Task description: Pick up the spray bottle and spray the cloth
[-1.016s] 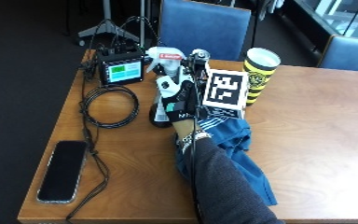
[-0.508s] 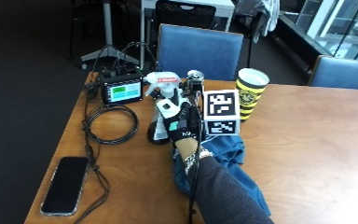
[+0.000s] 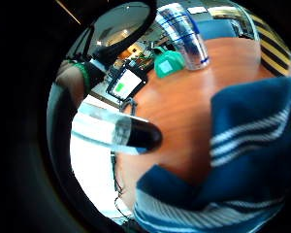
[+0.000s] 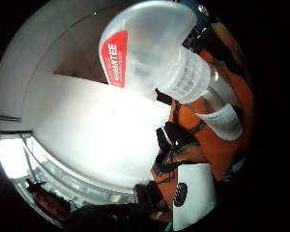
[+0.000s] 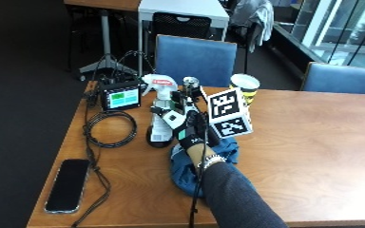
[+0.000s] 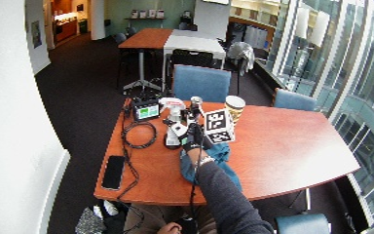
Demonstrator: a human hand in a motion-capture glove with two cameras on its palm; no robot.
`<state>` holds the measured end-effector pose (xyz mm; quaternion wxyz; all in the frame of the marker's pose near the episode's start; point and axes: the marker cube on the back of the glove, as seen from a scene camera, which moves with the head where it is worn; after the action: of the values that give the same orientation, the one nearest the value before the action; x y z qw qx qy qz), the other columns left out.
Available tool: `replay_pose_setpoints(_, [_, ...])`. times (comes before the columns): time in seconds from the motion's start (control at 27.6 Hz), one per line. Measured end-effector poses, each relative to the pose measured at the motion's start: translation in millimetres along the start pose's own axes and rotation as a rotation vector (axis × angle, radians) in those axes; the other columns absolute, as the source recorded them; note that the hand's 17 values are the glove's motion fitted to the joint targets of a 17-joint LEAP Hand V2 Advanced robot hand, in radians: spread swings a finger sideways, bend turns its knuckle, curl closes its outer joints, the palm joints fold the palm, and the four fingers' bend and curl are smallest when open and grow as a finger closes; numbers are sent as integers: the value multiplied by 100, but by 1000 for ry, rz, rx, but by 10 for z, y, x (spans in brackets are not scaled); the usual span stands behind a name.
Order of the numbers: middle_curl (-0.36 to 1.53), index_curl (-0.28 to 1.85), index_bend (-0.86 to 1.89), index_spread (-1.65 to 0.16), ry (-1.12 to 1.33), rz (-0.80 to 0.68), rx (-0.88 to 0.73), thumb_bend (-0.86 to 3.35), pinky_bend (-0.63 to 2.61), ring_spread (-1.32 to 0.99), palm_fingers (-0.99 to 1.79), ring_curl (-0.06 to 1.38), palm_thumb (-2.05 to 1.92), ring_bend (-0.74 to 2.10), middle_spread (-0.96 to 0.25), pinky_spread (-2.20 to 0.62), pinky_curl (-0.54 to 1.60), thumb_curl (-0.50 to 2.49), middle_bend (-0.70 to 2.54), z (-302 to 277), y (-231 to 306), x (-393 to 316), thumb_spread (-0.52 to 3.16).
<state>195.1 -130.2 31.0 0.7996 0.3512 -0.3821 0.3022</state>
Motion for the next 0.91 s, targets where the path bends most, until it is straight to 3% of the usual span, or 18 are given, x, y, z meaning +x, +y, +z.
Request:
replay_pose_setpoints(0.44, [40,43,19,-35,410,-212,-311,-5,21,-8,40,37,64,29,-9,18,36,47,18,-380,531,-82,90])
replay_pose_setpoints(0.69, [36,40,19,-38,556,-361,-530,-4,17,-6,38,33,60,26,-8,23,31,43,15,-552,993,-366,94])
replay_pose_setpoints(0.91, [34,38,17,-39,655,-442,-562,-3,19,-5,37,33,60,29,-8,24,31,40,16,-639,1303,-480,97])
